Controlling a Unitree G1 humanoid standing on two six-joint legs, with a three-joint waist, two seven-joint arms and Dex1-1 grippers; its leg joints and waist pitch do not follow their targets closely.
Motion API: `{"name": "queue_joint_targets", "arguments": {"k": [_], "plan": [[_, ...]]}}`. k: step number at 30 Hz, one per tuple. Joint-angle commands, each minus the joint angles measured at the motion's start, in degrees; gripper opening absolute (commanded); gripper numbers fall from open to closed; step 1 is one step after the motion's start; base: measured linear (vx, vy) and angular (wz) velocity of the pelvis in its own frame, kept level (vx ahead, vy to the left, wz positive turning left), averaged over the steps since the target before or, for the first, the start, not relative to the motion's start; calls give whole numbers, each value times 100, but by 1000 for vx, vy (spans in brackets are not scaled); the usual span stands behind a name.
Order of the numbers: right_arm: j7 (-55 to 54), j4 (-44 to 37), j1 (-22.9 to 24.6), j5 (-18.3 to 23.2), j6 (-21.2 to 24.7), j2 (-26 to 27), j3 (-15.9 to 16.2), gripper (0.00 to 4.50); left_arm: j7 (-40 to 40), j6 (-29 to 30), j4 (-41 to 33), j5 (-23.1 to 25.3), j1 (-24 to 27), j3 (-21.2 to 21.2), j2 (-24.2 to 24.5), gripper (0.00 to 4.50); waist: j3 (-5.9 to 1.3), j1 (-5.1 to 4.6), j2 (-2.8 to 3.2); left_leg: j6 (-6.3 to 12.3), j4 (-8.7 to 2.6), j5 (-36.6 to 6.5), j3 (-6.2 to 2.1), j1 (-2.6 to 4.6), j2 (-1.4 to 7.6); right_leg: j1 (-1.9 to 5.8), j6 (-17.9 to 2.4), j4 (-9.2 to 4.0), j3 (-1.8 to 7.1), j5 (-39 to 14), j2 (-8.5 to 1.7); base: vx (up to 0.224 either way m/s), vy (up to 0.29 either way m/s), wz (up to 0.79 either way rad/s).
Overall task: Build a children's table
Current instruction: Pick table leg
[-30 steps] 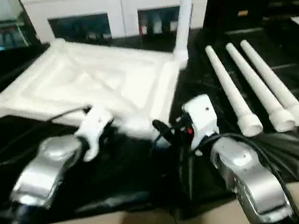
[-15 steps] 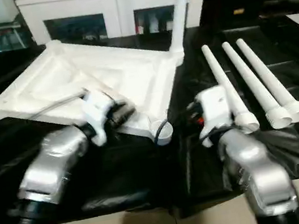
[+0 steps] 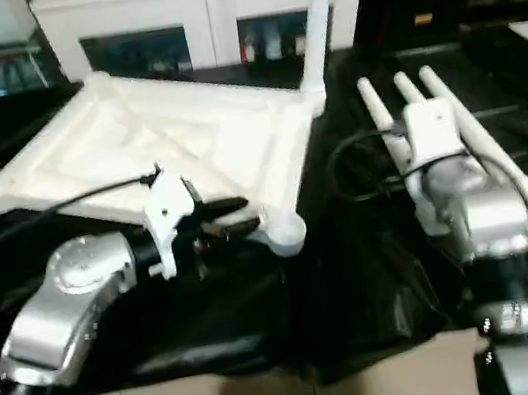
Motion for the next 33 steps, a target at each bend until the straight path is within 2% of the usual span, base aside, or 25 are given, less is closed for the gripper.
{"name": "queue_joint_targets", "arguments": {"k": [1, 4, 7, 12, 20, 23, 24, 27, 31, 33], "plan": [[91, 652, -216, -29, -1, -92, 31, 436, -163, 174, -297, -85, -31, -124, 89, 175, -403, -9, -38, -191, -378, -1342, -140, 178, 267, 210, -1231, -334, 177, -1212, -253, 0, 0, 0], [230, 1384, -420, -118, -98, -140, 115, 436, -172, 224, -361, -55, -52, -163, 141, 175, -395, -24, -50, -211, -372, -1440, -137, 163, 269, 208, -1200, -353, 177, -1338, -243, 0, 0, 0], [388, 1749, -533, -150, -46, -141, 150, 436, -159, 295, -395, -31, -73, -155, 183, 175, -411, -24, -77, -137, -362, -1252, -133, 146, 270, 229, -1242, -323, 174, -1130, -241, 0, 0, 0], [617, 2224, -720, -157, 46, -199, 211, 412, -238, 476, -546, -90, -92, -170, 306, 176, -415, -30, -54, -58, -349, -1164, -129, 150, 273, 233, -1371, -307, 165, -1049, -239, 0, 0, 0], [788, 2440, -858, -167, -7, -276, 283, 346, -220, 491, -533, -66, -168, -192, 330, 176, -406, -9, -37, -157, -359, -1342, -132, 163, 279, 220, -1369, -315, 161, -1165, -231, 0, 0, 0], [830, 2506, -899, -184, -36, -281, 294, 330, -216, 501, -527, -57, -187, -193, 329, 176, -414, -6, -42, -160, -354, -1328, -133, 157, 279, 224, -1375, -310, 163, -1167, -238, 0, 0, 0], [885, 2567, -932, -199, -54, -287, 311, 306, -217, 525, -538, -46, -195, -193, 336, 176, -415, -7, -45, -158, -351, -1316, -131, 157, 279, 223, -1381, -309, 163, -1153, -238, 0, 0, 0], [941, 2591, -936, -199, -33, -282, 327, 294, -231, 560, -541, -59, -201, -195, 349, 176, -417, -2, -40, -148, -350, -1313, -132, 156, 281, 226, -1395, -304, 161, -1124, -238, 0, 0, 0], [947, 2630, -922, -154, -9, -258, 286, 266, -227, 608, -545, -97, -198, -185, 345, 176, -419, 0, -43, -141, -347, -1304, -129, 156, 280, 226, -1404, -304, 161, -1133, -238, 0, 0, 0], [883, 2601, -862, -73, 16, -199, 144, 264, -201, 633, -547, -112, -195, -166, 335, 176, -418, -1, -51, -144, -347, -1329, -128, 153, 278, 225, -1385, -309, 163, -1200, -239, 0, 0, 0]]}}
